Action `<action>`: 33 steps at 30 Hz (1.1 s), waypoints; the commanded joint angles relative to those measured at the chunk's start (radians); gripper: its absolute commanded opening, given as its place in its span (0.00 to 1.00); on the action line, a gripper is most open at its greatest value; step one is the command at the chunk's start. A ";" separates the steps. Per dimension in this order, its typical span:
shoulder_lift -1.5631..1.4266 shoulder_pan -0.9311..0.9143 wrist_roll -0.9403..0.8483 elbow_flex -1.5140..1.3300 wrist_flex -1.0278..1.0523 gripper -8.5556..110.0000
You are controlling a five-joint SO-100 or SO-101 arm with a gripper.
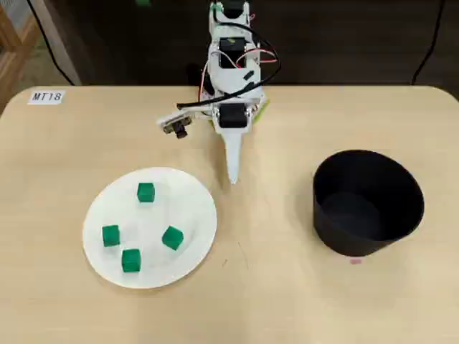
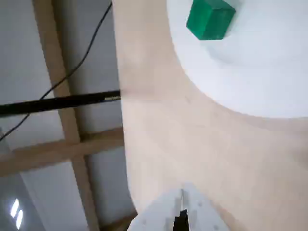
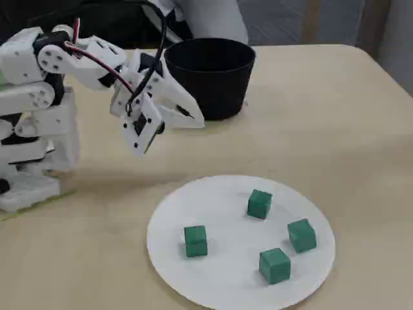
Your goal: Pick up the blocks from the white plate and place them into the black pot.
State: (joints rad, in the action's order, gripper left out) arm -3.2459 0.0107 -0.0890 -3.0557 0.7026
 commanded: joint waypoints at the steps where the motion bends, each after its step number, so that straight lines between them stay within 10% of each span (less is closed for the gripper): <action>1: -0.002 -0.095 -0.058 0.215 0.236 0.05; 33: 1.683 -0.445 -0.222 1.767 0.810 0.05</action>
State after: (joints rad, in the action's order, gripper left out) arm -1.6812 -0.4218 -0.2592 -1.5110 1.4404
